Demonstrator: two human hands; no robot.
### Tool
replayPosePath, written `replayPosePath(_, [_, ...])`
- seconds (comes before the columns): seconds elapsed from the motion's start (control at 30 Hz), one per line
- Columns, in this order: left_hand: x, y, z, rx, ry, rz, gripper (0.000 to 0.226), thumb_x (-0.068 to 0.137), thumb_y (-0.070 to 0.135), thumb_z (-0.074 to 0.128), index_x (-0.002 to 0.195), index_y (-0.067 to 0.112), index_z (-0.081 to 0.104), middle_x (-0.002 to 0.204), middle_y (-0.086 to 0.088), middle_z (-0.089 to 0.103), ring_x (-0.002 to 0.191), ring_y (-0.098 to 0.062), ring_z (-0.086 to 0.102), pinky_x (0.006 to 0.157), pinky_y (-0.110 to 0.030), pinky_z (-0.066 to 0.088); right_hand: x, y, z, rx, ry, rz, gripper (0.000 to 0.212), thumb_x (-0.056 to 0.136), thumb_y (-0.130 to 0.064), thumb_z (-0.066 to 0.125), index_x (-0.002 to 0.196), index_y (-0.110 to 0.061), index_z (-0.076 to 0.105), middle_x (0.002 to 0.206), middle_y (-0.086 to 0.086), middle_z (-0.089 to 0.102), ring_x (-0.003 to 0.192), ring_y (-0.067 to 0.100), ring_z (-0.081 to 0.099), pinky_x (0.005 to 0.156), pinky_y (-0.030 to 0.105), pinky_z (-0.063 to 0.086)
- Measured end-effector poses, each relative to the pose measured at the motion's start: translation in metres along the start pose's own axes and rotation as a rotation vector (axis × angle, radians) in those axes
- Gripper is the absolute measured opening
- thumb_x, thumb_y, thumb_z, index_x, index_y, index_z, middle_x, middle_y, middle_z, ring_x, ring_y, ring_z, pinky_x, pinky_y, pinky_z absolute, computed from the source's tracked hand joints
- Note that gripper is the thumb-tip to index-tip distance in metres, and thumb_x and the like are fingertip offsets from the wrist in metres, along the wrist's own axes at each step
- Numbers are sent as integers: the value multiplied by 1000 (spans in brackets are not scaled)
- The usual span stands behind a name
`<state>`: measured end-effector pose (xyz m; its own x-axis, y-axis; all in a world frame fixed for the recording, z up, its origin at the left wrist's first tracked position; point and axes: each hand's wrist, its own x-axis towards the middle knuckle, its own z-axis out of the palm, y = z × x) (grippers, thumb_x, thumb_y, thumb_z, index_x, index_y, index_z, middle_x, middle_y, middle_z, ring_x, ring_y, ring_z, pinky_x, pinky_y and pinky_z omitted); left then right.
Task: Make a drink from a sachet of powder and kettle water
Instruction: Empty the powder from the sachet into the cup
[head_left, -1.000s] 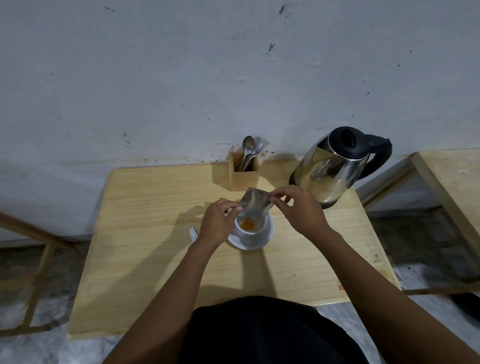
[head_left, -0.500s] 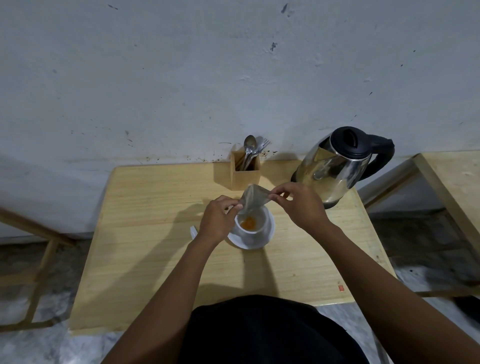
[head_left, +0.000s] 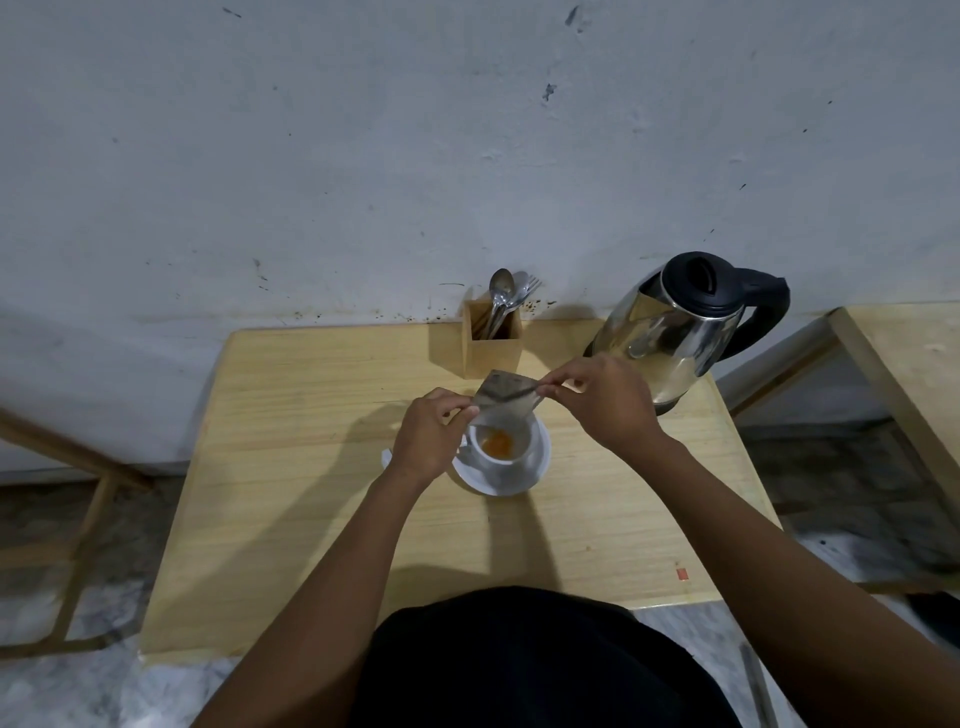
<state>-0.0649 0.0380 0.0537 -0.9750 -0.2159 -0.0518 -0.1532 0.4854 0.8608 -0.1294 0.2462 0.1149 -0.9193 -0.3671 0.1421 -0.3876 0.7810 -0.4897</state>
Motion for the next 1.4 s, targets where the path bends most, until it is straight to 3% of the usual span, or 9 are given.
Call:
replayPosePath(0.23, [1, 2, 2, -13, 4, -22, 18, 90, 15, 63, 103, 8, 74, 98, 0, 63, 85, -12, 58, 65, -4, 37, 1, -1, 3, -70, 59, -26, 7, 81, -43, 73, 81, -37, 77, 82, -15, 74, 70, 4, 49, 77, 33, 41])
replayPosePath(0.37, [0, 3, 3, -8, 0, -19, 18, 90, 16, 63, 102, 6, 73, 97, 1, 62, 85, -13, 58, 67, -7, 37, -1, -2, 4, -150, 67, -7, 10, 84, -45, 69, 84, -38, 76, 88, -17, 73, 78, 3, 50, 82, 30, 30])
replayPosePath(0.5, [1, 4, 5, -14, 4, -23, 17, 90, 16, 64, 99, 6, 74, 96, 1, 62, 86, -15, 59, 73, -20, 40, -4, -5, 6, -143, 76, 4, 11, 86, -44, 67, 86, -37, 75, 93, -18, 73, 80, 4, 54, 86, 31, 31])
replayPosePath(0.67, [0, 2, 6, -1, 0, -8, 17, 90, 16, 63, 100, 7, 74, 98, -2, 64, 87, -16, 59, 71, -18, 39, -10, -4, 8, -174, 98, 52, 12, 87, -47, 65, 85, -38, 74, 93, -20, 73, 82, 5, 58, 92, 34, 31])
replayPosePath(0.8, [0, 6, 7, 8, 0, -16, 18, 90, 17, 64, 100, 7, 74, 97, 1, 62, 92, -19, 60, 75, -24, 40, -12, -5, 11, -96, 71, 68, 10, 89, -41, 65, 88, -36, 73, 92, -19, 72, 75, 1, 52, 89, 35, 39])
replayPosePath(1.0, [-2, 8, 5, 9, 3, -1, 18, 90, 16, 63, 102, 7, 74, 101, -4, 67, 93, -19, 61, 77, -25, 43, -14, -3, 10, -140, 111, 74, 10, 89, -44, 64, 88, -38, 73, 96, -20, 72, 84, 7, 57, 94, 37, 34])
replayPosePath(1.1, [-3, 11, 5, 5, 12, -16, 20, 90, 16, 64, 103, 4, 73, 105, -8, 69, 90, -17, 61, 77, -25, 44, -13, -3, 8, -103, 68, 60, 10, 88, -42, 65, 87, -38, 73, 95, -18, 72, 81, 6, 56, 92, 41, 40])
replayPosePath(1.3, [-4, 13, 2, -4, 6, -16, 18, 90, 15, 63, 100, 6, 74, 103, -8, 68, 92, -22, 64, 78, -29, 47, -18, -5, 10, -128, 142, 61, 7, 87, -42, 67, 87, -38, 73, 95, -19, 72, 93, 11, 58, 93, 39, 32])
replayPosePath(1.4, [-5, 16, 3, 5, -11, -17, 18, 91, 14, 61, 99, 7, 75, 103, -8, 69, 91, -21, 64, 76, -26, 45, -20, -8, 11, -83, 88, 41, 5, 87, -39, 68, 87, -38, 72, 95, -19, 72, 89, 8, 56, 89, 36, 35])
